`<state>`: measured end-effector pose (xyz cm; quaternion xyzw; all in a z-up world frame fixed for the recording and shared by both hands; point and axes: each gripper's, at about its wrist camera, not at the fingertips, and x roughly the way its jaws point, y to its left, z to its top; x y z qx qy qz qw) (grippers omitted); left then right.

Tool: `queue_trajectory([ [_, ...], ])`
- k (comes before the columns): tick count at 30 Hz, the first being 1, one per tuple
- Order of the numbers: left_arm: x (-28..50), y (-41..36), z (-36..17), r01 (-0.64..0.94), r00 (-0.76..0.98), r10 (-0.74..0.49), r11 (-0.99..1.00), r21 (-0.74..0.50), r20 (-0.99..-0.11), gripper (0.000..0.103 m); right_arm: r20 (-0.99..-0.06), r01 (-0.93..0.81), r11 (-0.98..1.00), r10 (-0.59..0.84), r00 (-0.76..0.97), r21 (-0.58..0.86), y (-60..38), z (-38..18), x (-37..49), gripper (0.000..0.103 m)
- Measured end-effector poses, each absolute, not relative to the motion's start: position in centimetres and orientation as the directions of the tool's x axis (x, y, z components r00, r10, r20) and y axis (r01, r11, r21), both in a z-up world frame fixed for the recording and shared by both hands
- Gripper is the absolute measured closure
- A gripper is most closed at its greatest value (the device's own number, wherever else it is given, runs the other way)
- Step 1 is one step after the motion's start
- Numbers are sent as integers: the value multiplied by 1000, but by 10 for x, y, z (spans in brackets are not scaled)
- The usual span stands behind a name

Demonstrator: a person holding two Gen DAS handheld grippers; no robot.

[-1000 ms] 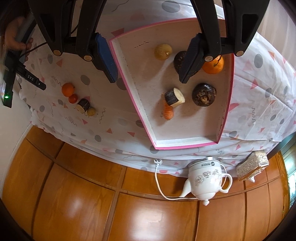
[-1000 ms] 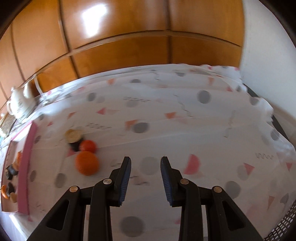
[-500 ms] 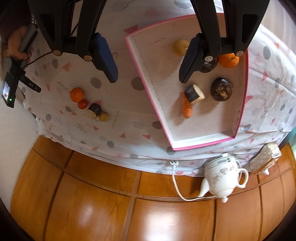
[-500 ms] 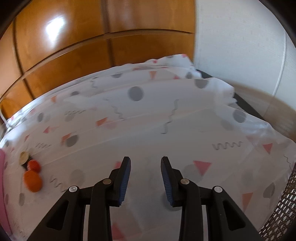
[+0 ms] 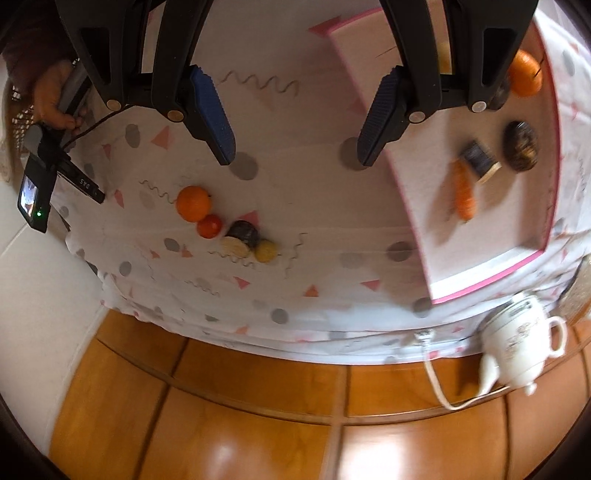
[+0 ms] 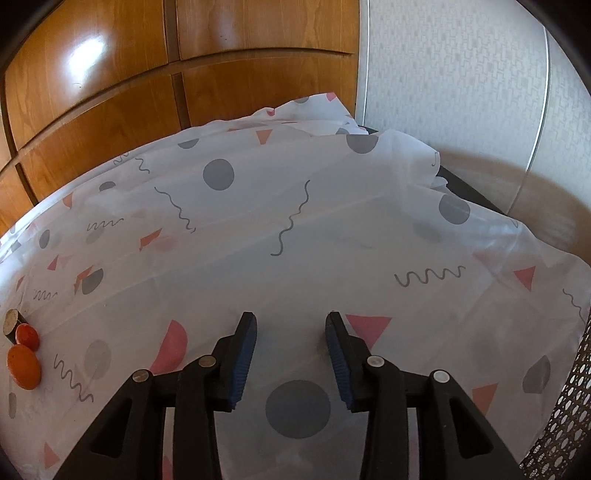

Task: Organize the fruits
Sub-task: 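Reach the left tool to the large orange and close on it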

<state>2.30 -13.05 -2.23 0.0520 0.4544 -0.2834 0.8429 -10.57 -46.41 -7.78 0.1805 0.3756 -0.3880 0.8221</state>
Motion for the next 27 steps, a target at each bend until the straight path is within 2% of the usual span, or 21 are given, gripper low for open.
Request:
queue_trajectory([
  [14,33,-220,-46,614,291,-483,756,-226,-826,34,-751,759,650,-489,443,24,-463,-81,-102,49],
  [27,52,-271,-71,604,240,-458,761,-238,-856,37,-750,753,658,-488,446,20,-461,-82,-101,44],
])
